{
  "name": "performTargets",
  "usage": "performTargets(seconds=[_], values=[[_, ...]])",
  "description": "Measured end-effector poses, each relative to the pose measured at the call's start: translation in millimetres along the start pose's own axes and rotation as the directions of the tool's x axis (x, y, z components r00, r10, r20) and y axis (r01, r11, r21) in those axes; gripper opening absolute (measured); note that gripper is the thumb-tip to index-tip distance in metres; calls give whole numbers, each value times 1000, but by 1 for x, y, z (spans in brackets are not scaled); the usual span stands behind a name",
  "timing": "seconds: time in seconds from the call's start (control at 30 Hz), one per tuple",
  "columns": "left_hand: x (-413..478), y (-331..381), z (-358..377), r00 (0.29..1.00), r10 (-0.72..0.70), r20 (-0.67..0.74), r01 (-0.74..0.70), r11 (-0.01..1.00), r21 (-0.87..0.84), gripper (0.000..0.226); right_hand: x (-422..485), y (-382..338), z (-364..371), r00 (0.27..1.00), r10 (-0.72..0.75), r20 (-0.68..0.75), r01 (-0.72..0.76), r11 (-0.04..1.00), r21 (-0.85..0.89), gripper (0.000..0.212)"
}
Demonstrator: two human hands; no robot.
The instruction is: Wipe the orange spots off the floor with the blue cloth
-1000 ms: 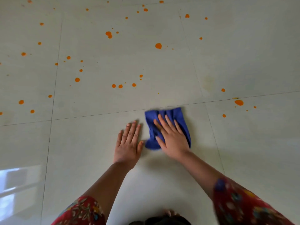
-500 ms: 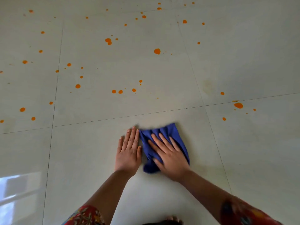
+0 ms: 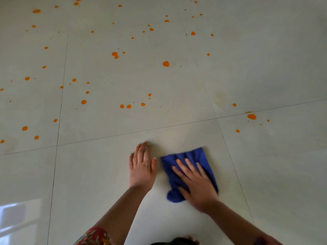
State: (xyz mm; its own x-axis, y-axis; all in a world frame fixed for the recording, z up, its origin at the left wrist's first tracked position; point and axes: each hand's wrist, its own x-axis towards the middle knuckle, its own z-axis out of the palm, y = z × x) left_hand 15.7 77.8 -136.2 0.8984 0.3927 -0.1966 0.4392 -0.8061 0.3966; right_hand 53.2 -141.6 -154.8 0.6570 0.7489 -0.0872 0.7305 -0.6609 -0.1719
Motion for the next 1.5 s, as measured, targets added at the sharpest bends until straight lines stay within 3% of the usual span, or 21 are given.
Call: performTargets(seconds=[0.1, 0.17, 0.23, 0.3, 0.33, 0.4, 0.43, 0.5, 0.6, 0.67, 0.73, 0.8, 0.9, 1.0, 1.1, 1.2, 1.3, 1.43, 1.5], values=[[-4, 6, -4, 999, 11, 43, -11, 1000, 6, 77, 1, 63, -9, 969, 242, -56, -244, 970, -21, 66], [-4, 10, -8, 995, 62, 73, -66, 997, 45, 75, 40, 76, -16, 862, 499, -89, -497, 866, 46, 62], [0, 12, -13, 988, 113, 109, -123, 988, 89, 63, 80, 57, -18, 802, 593, -74, -587, 805, 89, 64], [9, 17, -21, 979, 168, 117, -180, 979, 99, 52, 80, 22, -7, 883, 460, -89, -458, 888, 43, 63], [14, 19, -26, 977, 176, 118, -186, 979, 87, 52, 62, 5, -1, 947, 319, -42, -319, 948, 4, 62], [21, 24, -33, 980, 158, 120, -165, 985, 51, 51, 7, -7, 3, 994, 108, 35, -109, 994, 22, 62], [21, 24, -35, 983, 135, 124, -141, 989, 41, 51, -18, -1, 3, 993, 106, 45, -108, 993, 55, 62], [19, 24, -37, 988, 78, 133, -82, 996, 21, 49, -46, 22, -3, 954, 297, 47, -301, 948, 100, 62], [16, 33, -38, 987, -15, 157, 21, 999, -36, 48, -28, 48, -13, 758, 651, 33, -647, 745, 162, 58], [17, 48, -41, 979, -90, 183, 113, 986, -123, 47, 4, 38, -21, 666, 744, 62, -734, 637, 238, 57], [24, 64, -47, 961, -182, 208, 234, 937, -260, 45, 32, 23, -35, 612, 778, 145, -746, 506, 433, 57], [29, 77, -54, 933, -272, 237, 347, 854, -387, 43, 48, 18, -56, 540, 784, 308, -698, 211, 684, 57], [38, 99, -70, 891, -322, 321, 450, 718, -530, 43, 60, 10, -116, 458, 767, 450, -479, -213, 852, 46], [32, 114, -86, 923, -194, 332, 360, 742, -566, 42, 61, 13, -170, 384, 772, 507, -336, -394, 855, 46], [35, 110, -93, 950, -126, 285, 255, 840, -479, 40, 57, 25, -197, 409, 746, 525, -223, -476, 851, 53], [51, 113, -91, 943, -95, 320, 255, 823, -507, 39, 61, 45, -209, 414, 758, 503, -155, -486, 860, 54], [69, 118, -88, 952, 23, 306, 132, 869, -476, 37, 65, 61, -206, 430, 770, 472, -151, -454, 878, 52], [82, 127, -78, 939, 123, 321, 33, 898, -439, 34, 54, 97, -201, 343, 869, 357, -340, -240, 909, 43], [91, 134, -66, 925, 152, 349, 14, 903, -429, 33, 47, 119, -193, 321, 922, 216, -407, -72, 911, 38]])
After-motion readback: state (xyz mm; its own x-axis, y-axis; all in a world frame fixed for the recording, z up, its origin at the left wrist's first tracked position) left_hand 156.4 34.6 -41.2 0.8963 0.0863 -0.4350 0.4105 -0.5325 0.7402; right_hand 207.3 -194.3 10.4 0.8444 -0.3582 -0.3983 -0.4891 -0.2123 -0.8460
